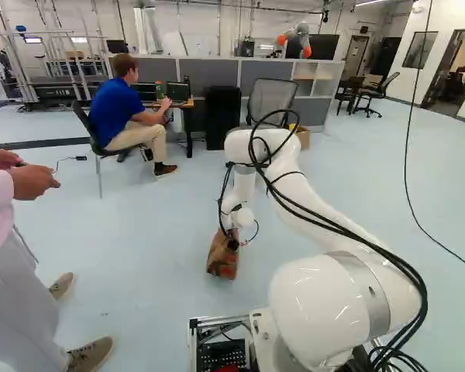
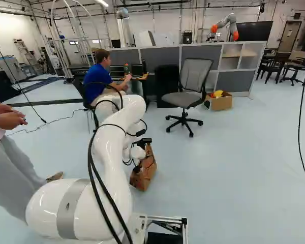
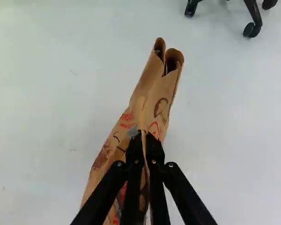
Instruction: Pick up the grocery bag from the ground
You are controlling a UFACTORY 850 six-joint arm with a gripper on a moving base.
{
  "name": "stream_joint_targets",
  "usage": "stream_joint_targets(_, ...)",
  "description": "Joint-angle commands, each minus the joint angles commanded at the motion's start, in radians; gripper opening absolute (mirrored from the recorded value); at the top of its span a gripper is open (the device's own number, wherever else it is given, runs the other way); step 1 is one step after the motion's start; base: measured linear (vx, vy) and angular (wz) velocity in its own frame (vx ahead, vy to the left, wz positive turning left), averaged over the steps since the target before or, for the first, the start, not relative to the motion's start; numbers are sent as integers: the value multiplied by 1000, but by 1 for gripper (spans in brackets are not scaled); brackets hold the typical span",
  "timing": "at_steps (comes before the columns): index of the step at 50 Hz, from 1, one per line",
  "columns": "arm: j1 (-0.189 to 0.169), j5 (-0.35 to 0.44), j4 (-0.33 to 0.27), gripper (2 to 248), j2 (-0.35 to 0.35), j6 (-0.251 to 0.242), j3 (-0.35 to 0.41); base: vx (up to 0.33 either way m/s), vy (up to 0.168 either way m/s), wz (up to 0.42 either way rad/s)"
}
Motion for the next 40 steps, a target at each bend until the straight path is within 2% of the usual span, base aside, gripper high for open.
stream_joint_targets(40, 0, 0, 0, 18, 266, 0, 208, 0, 0, 0)
